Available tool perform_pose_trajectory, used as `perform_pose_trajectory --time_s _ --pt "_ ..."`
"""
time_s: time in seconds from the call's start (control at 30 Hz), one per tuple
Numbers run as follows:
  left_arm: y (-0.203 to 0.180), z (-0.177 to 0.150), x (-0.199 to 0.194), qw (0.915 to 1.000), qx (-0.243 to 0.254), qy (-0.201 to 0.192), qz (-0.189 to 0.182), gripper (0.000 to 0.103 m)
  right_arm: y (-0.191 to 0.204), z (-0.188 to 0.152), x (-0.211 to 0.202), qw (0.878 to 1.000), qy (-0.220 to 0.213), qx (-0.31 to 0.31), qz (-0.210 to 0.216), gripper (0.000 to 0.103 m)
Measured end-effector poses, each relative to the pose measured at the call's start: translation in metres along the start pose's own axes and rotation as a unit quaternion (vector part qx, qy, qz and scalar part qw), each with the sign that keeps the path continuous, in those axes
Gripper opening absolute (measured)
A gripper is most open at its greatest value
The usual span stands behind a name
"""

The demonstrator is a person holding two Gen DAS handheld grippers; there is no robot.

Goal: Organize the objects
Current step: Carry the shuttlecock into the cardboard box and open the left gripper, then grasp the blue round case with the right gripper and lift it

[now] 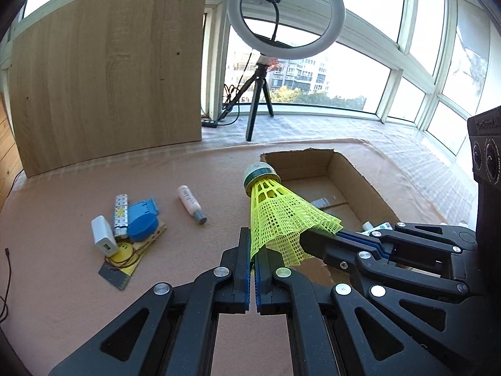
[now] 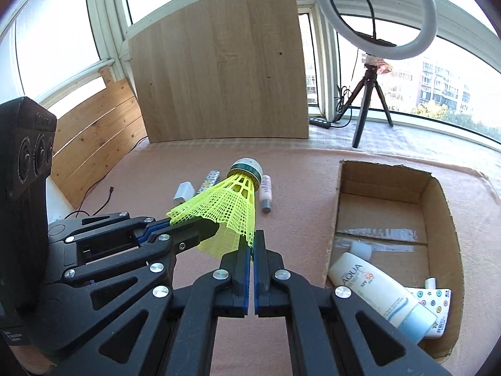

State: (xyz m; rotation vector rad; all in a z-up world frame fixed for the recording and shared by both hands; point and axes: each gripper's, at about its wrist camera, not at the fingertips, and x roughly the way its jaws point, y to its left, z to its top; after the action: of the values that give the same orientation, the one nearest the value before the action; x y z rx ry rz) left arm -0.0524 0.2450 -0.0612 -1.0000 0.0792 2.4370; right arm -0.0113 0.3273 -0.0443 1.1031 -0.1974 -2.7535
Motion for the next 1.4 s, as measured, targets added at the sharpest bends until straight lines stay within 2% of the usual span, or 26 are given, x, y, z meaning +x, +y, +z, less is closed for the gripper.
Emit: perform_pose_trajectory --time_s 0.27,0.33,0.37,0.4,0.43,0.47,0.5,0.57,0.77,0.93,1.13,1.4 --pt "-0.070 0.020 0.035 0.9980 0.036 0.012 -0.050 0.001 -0.066 -0.011 -0.026 0.998 -0.007 0.030 -0.051 0.002" --pt "-0.084 0.022 0.043 0.9964 0.045 0.018 -0.069 0.006 -0.083 -0.014 -0.032 0.997 -0.007 0.039 -0.066 0.002" --pt "-0.090 0.022 0.046 0.9961 0.051 0.022 -0.068 0.017 -0.090 -0.016 -0.034 0.996 -0.007 0.044 -0.078 0.004" --pt "-0.092 0.022 0.047 0.9964 0.057 0.024 -0.057 0.028 -0.097 -0.018 -0.037 0.994 -0.009 0.049 -0.096 0.010" --pt "-0.092 0.021 0.045 0.9973 0.057 0.020 -0.043 0.045 -0.104 -0.020 -0.039 0.992 -0.011 0.056 -0.112 0.018" --pt "-0.088 0.020 0.043 0.9979 0.053 0.014 -0.035 0.062 -0.110 -0.022 -0.041 0.990 -0.013 0.063 -0.128 0.034" --pt "-0.080 0.019 0.040 0.9983 0.047 0.010 -0.032 0.067 -0.115 -0.024 -0.044 0.987 -0.015 0.071 -0.145 0.047" --pt "-0.065 0.017 0.037 0.9991 0.032 0.011 -0.026 0.069 -0.121 -0.025 -0.049 0.985 -0.024 0.083 -0.148 0.054" --pt "-0.005 0.000 0.022 0.9998 -0.005 0.018 0.004 0.069 -0.108 -0.017 -0.042 0.986 -0.027 0.081 -0.142 0.054" --pt "0.056 -0.022 -0.001 0.9978 -0.054 0.024 0.031 0.070 -0.063 -0.003 -0.018 0.992 -0.020 0.052 -0.109 0.055" --pt "0.133 -0.049 -0.033 0.9900 -0.117 0.021 0.075 0.071 -0.001 0.010 0.023 0.999 0.003 0.014 -0.050 0.055" --pt "0.218 -0.086 -0.069 0.9742 -0.191 0.017 0.119 0.073 0.058 0.019 0.088 0.999 0.048 -0.019 0.002 0.055"
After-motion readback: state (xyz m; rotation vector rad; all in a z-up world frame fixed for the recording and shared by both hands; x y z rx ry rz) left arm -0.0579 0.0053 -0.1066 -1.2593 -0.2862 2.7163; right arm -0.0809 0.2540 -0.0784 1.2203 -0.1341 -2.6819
